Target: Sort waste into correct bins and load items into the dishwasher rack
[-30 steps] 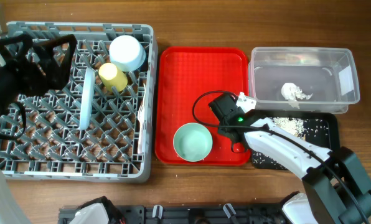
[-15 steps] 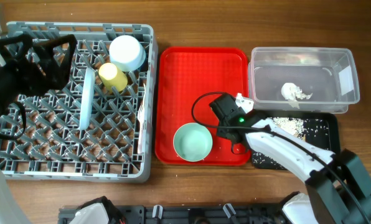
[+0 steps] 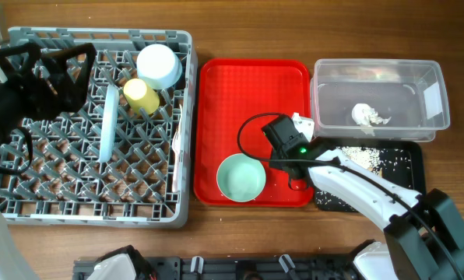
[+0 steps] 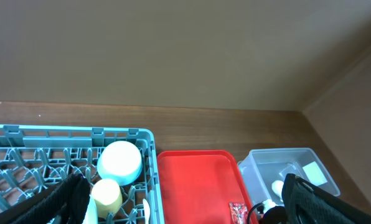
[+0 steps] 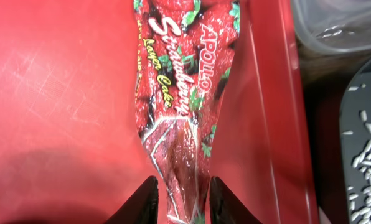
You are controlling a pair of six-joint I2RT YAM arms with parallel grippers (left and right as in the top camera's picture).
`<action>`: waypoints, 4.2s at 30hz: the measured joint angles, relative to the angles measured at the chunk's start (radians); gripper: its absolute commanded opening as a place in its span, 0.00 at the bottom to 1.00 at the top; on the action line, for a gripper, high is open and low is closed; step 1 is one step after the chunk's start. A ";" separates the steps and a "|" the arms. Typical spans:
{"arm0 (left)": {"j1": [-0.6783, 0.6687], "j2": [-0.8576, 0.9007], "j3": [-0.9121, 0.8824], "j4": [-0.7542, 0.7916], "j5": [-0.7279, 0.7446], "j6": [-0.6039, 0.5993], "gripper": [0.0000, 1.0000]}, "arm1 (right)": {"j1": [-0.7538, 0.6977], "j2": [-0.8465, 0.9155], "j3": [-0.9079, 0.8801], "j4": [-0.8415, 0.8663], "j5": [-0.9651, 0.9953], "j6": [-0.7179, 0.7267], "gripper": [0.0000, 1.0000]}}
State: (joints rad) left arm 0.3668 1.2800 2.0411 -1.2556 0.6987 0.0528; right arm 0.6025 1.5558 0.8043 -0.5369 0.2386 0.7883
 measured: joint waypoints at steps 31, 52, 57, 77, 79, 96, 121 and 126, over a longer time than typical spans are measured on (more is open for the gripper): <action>0.000 0.000 0.000 0.000 0.000 0.000 1.00 | 0.000 0.068 0.052 -0.105 -0.011 -0.112 0.04; 0.000 0.000 0.000 0.000 0.000 0.000 1.00 | -0.274 -0.251 0.306 -0.096 0.206 -0.219 0.04; 0.000 0.000 0.000 0.000 0.000 0.000 1.00 | -0.425 -0.116 0.306 -0.030 0.198 -0.222 0.05; 0.000 0.000 0.000 0.000 0.000 0.000 1.00 | -0.496 -0.178 0.312 -0.058 -0.077 -0.387 1.00; 0.000 0.000 0.000 0.000 0.000 0.000 1.00 | -0.497 -0.272 0.317 -0.069 -0.215 -0.463 1.00; 0.000 0.000 0.000 0.000 0.000 0.000 1.00 | -0.497 -0.686 0.337 -0.580 -0.625 -0.714 1.00; 0.000 0.000 0.000 0.045 0.000 -0.019 1.00 | -0.497 -0.381 0.337 -0.652 -0.589 -0.681 1.00; 0.000 0.001 0.000 -0.106 0.004 -0.129 1.00 | -0.502 -0.375 0.337 -0.629 -0.609 -0.699 1.00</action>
State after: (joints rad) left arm 0.3668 1.2808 2.0411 -1.3617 0.7025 -0.0757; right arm 0.1005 1.1805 1.1412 -1.1664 -0.3702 0.0895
